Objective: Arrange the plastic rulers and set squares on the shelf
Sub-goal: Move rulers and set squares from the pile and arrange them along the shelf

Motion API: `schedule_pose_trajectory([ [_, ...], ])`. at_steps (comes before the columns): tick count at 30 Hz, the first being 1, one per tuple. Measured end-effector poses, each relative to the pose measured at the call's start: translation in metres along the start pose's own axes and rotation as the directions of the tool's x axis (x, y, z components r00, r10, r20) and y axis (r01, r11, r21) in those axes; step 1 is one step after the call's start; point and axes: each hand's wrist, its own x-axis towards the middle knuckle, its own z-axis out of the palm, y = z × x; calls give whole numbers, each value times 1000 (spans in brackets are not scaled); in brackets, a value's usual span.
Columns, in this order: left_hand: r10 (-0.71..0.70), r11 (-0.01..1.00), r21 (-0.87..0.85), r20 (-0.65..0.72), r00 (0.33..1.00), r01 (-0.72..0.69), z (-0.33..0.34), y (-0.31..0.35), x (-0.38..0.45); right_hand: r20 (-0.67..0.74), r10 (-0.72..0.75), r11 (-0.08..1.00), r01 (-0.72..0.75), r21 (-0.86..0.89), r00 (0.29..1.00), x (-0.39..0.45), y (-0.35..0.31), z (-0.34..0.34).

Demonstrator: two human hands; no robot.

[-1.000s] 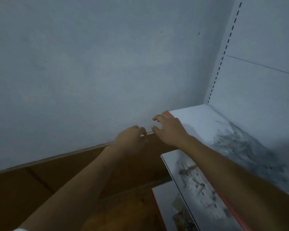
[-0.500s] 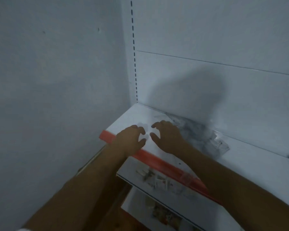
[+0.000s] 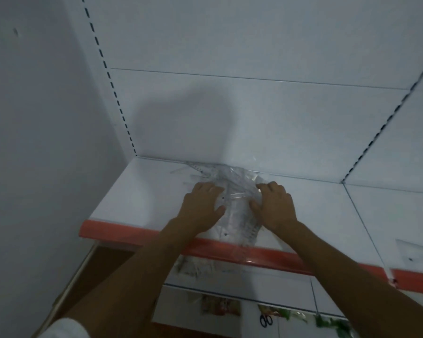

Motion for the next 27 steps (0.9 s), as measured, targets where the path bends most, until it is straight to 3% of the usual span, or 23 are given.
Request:
schedule_pose_trajectory([
  [5, -42, 997, 73, 100, 994, 34, 7, 6, 12, 54, 1, 1000, 1, -30, 999, 13, 10, 4],
  [13, -61, 986, 163, 104, 993, 43, 5, 6, 30, 115, 7, 991, -23, 134, 993, 30, 16, 9],
  [21, -41, 986, 162, 30, 999, 36, 3, 4, 49, 158, 75, 948, -120, 296, 985, 33, 15, -3],
  [27, 68, 993, 104, -49, 997, -62, -4, -8, 76, 177, 86, 947, -136, 290, 980, 26, 20, -18],
])
